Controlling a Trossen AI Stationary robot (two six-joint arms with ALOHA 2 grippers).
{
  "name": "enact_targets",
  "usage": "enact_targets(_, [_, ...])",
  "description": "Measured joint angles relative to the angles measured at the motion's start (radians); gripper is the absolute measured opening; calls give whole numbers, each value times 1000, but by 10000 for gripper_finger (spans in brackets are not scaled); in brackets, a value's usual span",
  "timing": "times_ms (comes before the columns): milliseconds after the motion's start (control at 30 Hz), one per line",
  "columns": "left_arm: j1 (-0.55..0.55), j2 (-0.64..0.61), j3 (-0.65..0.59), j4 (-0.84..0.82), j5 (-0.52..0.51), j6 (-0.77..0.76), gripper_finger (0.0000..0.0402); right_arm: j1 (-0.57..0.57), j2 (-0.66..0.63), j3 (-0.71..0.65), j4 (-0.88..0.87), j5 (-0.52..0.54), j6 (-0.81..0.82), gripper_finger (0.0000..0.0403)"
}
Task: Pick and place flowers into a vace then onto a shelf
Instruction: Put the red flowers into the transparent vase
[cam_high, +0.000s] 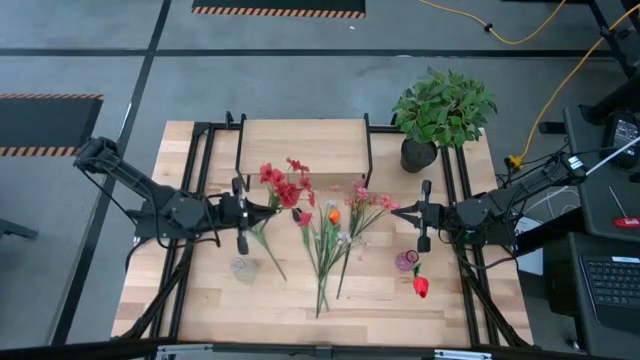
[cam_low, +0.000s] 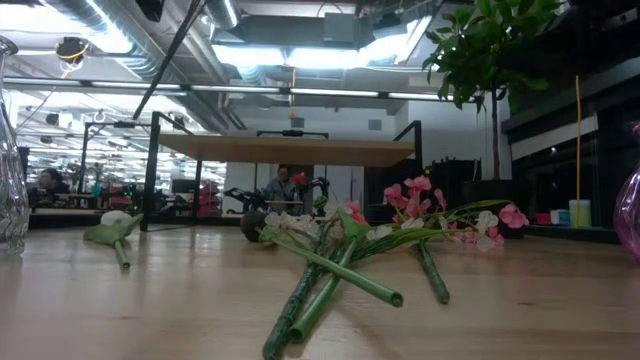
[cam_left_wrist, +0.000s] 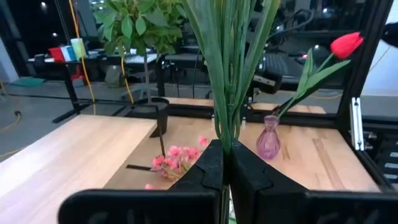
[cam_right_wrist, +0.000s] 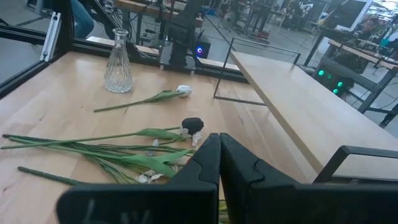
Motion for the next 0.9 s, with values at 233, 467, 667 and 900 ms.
enact_targets(233, [-47,-48,0,27,52,27,3,0,0,0,-5,0,1,8])
enact_targets(467, [-152,-94,0,28,51,60,3,0,0,0,-5,-2,35,8])
enact_targets(667, [-243,-131,0,44,-11,99,3,0,0,0,-5,-4,60,8])
enact_targets(900, [-337,-153,0,95,-81,106,3,0,0,0,-5,-4,61,8])
